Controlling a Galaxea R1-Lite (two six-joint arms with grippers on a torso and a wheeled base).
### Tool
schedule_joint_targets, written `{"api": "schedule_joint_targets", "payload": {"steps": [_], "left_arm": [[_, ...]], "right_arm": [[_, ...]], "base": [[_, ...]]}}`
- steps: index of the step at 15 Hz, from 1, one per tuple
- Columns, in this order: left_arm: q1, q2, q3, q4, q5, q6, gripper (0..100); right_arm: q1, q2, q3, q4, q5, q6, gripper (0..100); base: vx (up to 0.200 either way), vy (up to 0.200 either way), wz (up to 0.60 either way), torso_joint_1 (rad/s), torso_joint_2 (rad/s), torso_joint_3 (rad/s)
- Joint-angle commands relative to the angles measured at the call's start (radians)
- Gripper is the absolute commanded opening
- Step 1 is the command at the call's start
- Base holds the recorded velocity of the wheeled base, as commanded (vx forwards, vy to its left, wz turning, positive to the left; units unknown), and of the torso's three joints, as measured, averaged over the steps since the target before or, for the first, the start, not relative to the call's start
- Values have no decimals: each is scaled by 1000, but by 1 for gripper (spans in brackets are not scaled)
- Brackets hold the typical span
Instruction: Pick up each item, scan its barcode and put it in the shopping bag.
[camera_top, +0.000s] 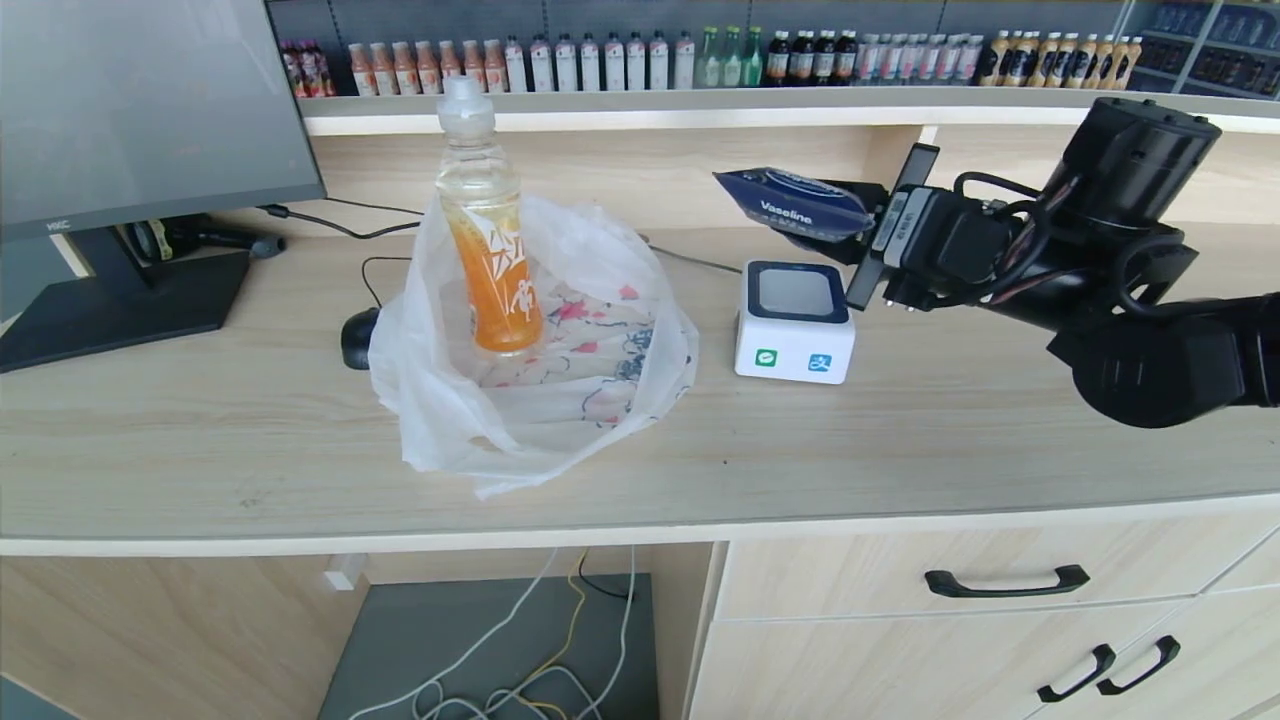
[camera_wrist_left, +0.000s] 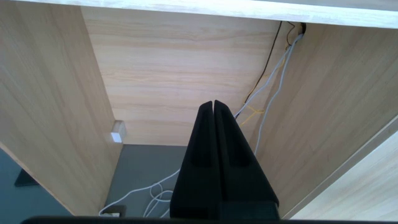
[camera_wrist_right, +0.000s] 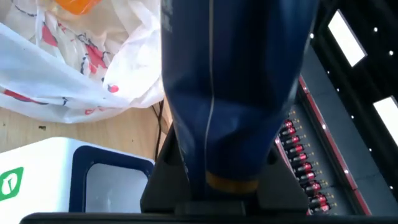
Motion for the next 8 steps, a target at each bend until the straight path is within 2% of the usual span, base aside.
{"api": "schedule_joint_targets", "payload": {"steps": [1,8], "left_arm": [[1,0,0,0,0,0,0],[1,0,0,1,0,0,0]], "right_arm": [[-38,4,26,0,15,-11,0],[-41,20,62,0,15,-20,0]], "base": [[0,0,0,0,0,0],[0,0,0,0,0,0]]}}
